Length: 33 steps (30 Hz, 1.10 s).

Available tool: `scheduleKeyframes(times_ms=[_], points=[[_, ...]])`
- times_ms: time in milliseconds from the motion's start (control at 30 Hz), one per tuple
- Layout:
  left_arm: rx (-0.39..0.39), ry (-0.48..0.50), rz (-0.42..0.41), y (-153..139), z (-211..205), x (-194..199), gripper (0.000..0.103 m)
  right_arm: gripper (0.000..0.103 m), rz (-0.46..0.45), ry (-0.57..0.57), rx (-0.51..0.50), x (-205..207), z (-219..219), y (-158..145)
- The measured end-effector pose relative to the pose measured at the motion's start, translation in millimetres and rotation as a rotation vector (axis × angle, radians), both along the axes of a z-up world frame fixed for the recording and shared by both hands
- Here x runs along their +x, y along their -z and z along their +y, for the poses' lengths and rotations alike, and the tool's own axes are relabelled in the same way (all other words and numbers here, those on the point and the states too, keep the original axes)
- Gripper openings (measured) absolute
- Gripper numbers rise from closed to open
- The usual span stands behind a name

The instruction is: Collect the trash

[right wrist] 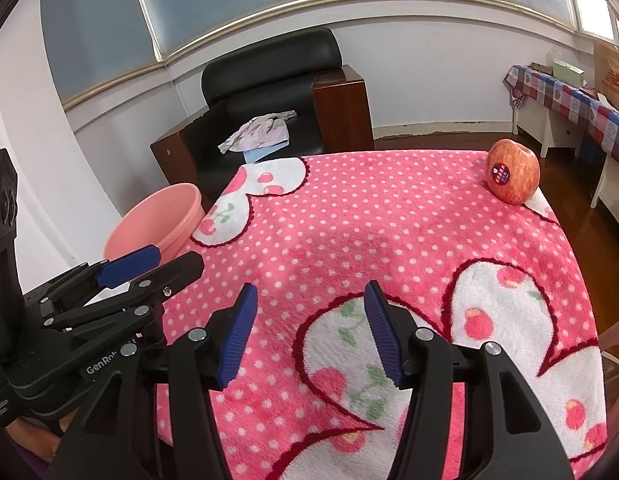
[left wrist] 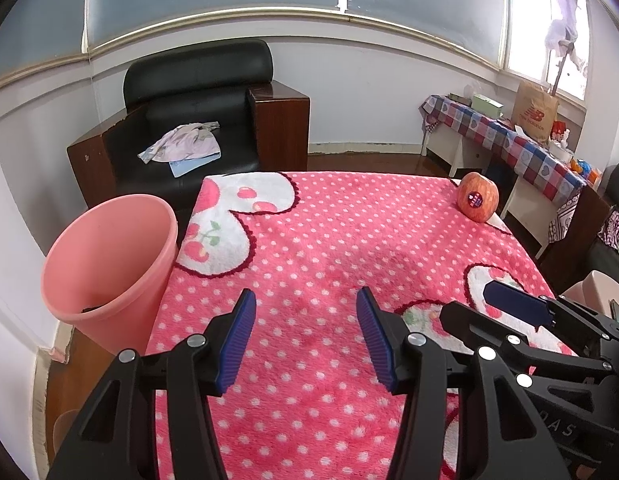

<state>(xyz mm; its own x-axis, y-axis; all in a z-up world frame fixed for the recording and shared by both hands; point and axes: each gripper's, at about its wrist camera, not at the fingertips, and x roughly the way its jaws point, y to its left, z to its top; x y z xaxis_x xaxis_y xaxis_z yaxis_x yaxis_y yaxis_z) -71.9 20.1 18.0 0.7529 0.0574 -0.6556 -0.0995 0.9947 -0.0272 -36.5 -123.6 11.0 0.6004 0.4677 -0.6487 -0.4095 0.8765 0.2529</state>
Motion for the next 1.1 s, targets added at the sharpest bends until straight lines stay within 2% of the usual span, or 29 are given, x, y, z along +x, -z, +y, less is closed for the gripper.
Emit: scheduleKeyframes(times_ms=[1100], points=[[0.005, 0.014, 0.001, -2.3, -6.4, -1.4, 0.050, 0.056, -0.014, 0.006, 0.002, -4.8, -6.4, -1.4]])
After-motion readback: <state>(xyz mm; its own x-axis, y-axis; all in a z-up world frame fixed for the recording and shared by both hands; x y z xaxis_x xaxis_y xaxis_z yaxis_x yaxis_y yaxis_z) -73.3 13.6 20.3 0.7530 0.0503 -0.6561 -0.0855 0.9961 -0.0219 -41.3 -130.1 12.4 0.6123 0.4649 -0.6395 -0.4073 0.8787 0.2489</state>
